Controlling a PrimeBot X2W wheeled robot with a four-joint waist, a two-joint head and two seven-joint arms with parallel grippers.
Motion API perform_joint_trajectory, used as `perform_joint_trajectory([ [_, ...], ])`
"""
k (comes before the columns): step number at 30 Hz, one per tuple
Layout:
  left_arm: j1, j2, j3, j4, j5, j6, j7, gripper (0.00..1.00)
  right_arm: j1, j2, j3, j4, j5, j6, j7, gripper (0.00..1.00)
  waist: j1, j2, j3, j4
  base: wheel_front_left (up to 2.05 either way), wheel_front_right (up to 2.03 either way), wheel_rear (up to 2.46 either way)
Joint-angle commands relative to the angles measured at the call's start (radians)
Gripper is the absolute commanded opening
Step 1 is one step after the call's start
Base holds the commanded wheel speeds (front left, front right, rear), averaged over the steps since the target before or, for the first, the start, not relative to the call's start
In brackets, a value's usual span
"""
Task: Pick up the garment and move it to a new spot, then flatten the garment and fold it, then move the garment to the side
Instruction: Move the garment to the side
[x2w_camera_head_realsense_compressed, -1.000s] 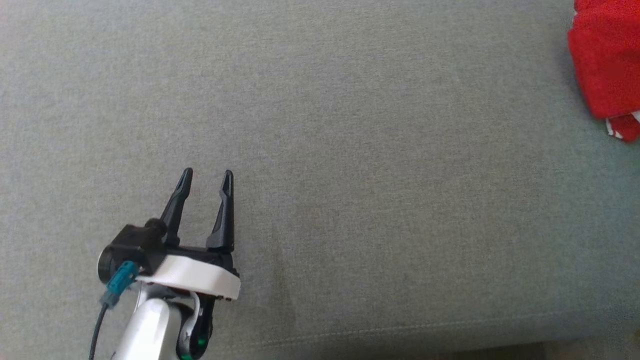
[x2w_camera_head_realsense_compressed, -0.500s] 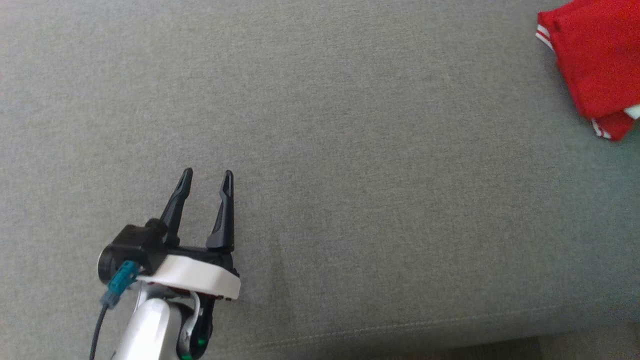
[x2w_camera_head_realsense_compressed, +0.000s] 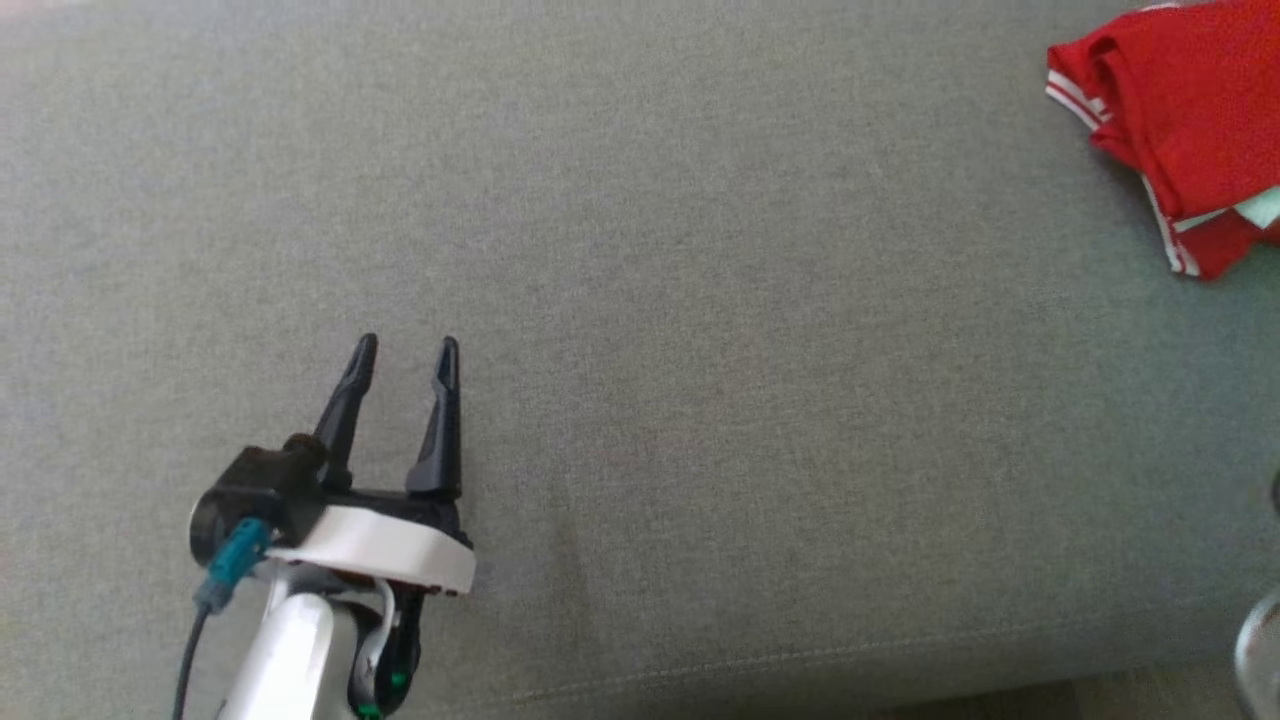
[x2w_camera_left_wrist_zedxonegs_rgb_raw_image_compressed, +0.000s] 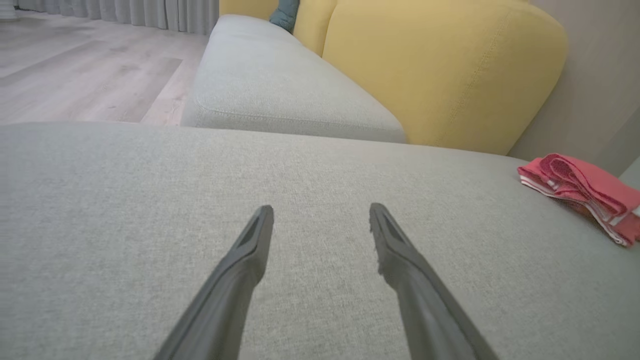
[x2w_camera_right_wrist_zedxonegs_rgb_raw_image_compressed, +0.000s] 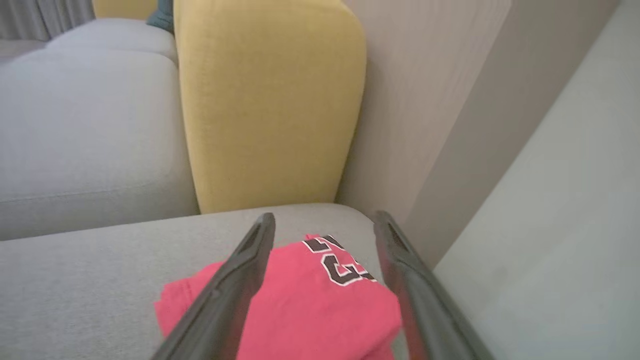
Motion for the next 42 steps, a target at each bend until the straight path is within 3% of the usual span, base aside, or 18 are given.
perform_joint_trajectory([
  [1, -0.04, 0.006, 0.045, -0.031, -0.006, 0.008, -0.012, 1.0, -0.003, 0.007, 0.034, -0.044, 0.019, -0.001, -0.023, 1.0, 0.0, 0.0, -0.017, 0.0, 0.0, 0.0, 0.0],
  [13, -0.012, -0.009, 0.113, -0.031, -0.067, 0.056, -0.012, 1.0, 0.18, 0.121, 0.249, -0.174, 0.182, -0.001, -0.18, 1.0, 0.0, 0.0, -0.14, 0.014, 0.0, 0.0, 0.0],
  [19, 0.02, -0.013, 0.107, 0.005, -0.066, 0.081, -0.012, 1.0, 0.358, 0.17, 0.37, -0.311, 0.251, -0.001, -0.232, 1.0, 0.0, 0.0, -0.199, 0.045, 0.0, 0.0, 0.0],
  [25, 0.045, -0.014, 0.093, 0.044, -0.06, 0.096, -0.012, 1.0, 0.528, 0.178, 0.412, -0.416, 0.306, -0.001, -0.277, 1.0, 0.0, 0.0, -0.232, 0.085, 0.0, 0.0, 0.0],
  [32, 0.069, -0.015, 0.065, 0.058, -0.05, 0.101, -0.012, 1.0, 0.694, 0.178, 0.442, -0.432, 0.427, -0.001, -0.321, 1.0, 0.0, 0.0, -0.25, 0.115, 0.0, 0.0, 0.0],
  [42, 0.081, -0.012, 0.047, 0.065, -0.027, 0.112, -0.012, 1.0, 0.77, 0.178, 0.496, -0.413, 0.396, -0.001, -0.345, 1.0, 0.0, 0.0, -0.259, 0.105, 0.0, 0.0, 0.0],
])
